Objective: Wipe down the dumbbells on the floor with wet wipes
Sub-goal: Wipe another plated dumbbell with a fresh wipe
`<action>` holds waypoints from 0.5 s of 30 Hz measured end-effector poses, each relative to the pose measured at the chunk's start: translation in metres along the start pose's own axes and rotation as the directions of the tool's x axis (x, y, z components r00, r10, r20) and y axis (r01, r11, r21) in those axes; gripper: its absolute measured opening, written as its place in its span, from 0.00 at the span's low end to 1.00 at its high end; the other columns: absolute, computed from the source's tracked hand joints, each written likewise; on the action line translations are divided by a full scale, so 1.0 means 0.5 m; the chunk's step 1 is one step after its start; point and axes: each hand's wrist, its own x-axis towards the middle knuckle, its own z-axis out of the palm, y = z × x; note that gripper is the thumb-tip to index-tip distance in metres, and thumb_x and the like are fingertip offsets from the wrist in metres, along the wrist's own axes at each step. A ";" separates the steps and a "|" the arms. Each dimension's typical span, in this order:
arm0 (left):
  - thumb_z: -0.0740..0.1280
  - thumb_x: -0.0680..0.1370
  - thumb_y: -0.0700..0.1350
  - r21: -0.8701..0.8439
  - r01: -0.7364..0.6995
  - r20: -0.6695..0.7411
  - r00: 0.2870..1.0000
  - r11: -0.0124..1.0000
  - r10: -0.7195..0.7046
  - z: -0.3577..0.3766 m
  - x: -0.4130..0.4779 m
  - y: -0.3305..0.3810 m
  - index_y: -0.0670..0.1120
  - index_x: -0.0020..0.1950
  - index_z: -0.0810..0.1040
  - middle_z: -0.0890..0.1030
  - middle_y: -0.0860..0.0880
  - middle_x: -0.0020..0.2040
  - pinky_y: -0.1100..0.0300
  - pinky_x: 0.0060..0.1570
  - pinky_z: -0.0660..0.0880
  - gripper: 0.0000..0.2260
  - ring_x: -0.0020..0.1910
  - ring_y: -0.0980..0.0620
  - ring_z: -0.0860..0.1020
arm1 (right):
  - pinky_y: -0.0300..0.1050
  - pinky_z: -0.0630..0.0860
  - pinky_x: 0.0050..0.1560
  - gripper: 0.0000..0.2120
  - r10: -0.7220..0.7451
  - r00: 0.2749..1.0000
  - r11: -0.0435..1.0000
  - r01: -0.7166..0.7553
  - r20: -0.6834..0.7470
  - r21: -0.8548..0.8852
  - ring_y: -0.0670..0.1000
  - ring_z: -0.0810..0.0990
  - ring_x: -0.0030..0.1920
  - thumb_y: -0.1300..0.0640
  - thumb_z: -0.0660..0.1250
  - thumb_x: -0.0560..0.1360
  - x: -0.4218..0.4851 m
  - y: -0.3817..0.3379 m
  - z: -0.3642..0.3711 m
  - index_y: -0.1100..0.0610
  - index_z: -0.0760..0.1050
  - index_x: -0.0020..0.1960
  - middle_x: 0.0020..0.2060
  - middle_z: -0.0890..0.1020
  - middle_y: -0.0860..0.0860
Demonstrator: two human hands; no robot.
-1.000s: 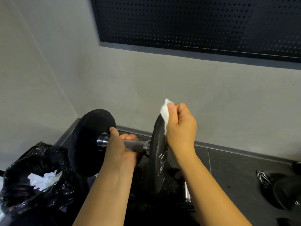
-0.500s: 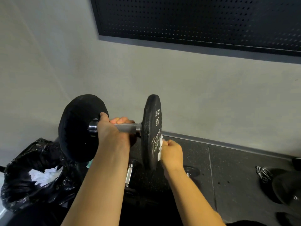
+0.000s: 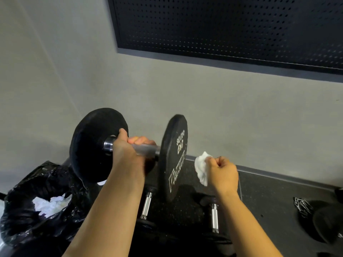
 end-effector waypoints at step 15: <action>0.70 0.75 0.45 0.774 -0.027 0.108 0.990 0.632 -0.090 -0.091 0.010 -0.087 0.48 0.32 0.70 0.65 0.51 0.25 0.63 0.25 0.60 0.14 0.21 0.55 0.64 | 0.52 0.78 0.39 0.18 0.077 0.984 0.996 -0.068 0.163 -0.061 0.60 0.77 0.30 0.52 0.71 0.70 0.027 -0.110 -0.008 0.54 0.71 0.25 0.25 0.78 0.54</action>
